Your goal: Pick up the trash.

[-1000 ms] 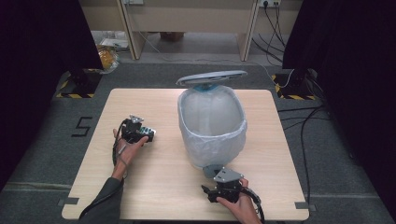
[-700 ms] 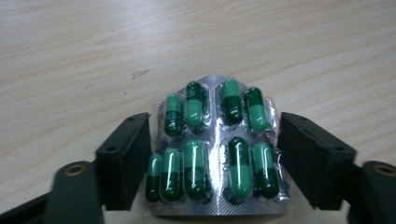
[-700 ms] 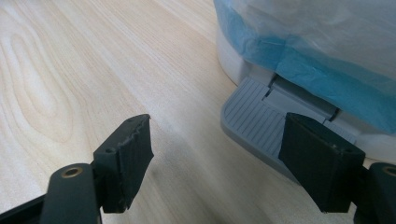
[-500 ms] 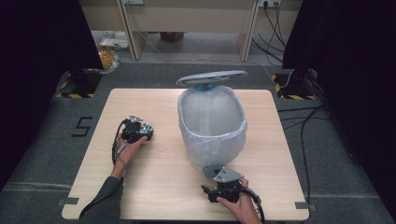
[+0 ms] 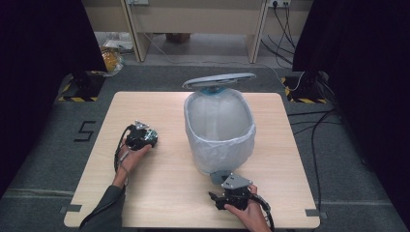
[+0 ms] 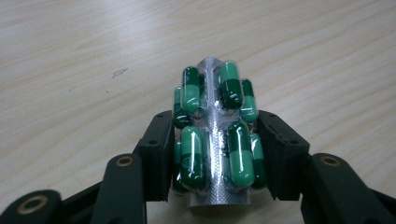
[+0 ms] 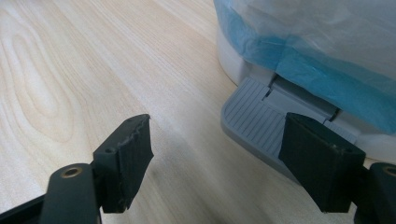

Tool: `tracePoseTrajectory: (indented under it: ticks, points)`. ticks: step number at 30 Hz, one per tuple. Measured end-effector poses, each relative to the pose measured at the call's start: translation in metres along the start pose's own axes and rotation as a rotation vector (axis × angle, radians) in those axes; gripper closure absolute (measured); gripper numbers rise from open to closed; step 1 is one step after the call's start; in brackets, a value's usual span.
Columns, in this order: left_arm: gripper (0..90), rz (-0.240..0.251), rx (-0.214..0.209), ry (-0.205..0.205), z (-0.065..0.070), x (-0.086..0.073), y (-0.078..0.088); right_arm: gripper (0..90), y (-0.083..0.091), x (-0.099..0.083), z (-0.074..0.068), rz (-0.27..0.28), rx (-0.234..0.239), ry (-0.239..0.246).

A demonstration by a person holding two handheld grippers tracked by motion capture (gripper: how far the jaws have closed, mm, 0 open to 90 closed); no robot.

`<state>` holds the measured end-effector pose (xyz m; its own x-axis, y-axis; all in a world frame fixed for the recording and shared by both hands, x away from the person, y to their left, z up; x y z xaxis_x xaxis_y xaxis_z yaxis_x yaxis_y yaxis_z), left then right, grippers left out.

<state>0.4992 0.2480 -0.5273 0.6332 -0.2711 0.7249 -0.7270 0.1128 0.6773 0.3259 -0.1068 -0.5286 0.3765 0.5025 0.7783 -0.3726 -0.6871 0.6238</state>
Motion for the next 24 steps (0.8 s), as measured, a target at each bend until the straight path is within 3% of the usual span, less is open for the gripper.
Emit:
tracePoseTrajectory:
  ticks: [9, 17, 18, 24]
  points:
    - [51.2, 0.039, -0.083, 0.016, 0.010, -0.008, 0.012, 24.8, 0.000, 0.000, 0.000, 0.000, -0.001, 0.001]
    - [51.2, 0.092, -0.175, -0.016, 0.025, 0.001, 0.042, 24.8, 0.000, 0.000, 0.000, -0.001, -0.003, 0.002]
    - [51.2, 0.109, -0.195, -0.032, 0.029, 0.004, 0.051, 24.8, 0.000, 0.000, 0.000, -0.003, 0.001, -0.005]
    - [50.4, 0.158, -0.224, -0.044, 0.038, 0.014, 0.075, 24.8, 0.000, 0.000, 0.000, -0.002, -0.002, -0.003]
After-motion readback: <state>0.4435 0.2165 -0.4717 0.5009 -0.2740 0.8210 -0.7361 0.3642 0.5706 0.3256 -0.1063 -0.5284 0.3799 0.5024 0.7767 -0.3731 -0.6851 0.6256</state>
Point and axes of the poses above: each handheld gripper's, and its own axes: y roughly backward along the jaws, x roughly out of its top, z roughly to its right, the point moved 2 cm from there along -y, roughly forward along the jaws, and after that the axes turned 10 degrees about x, right-handed, at the moved point
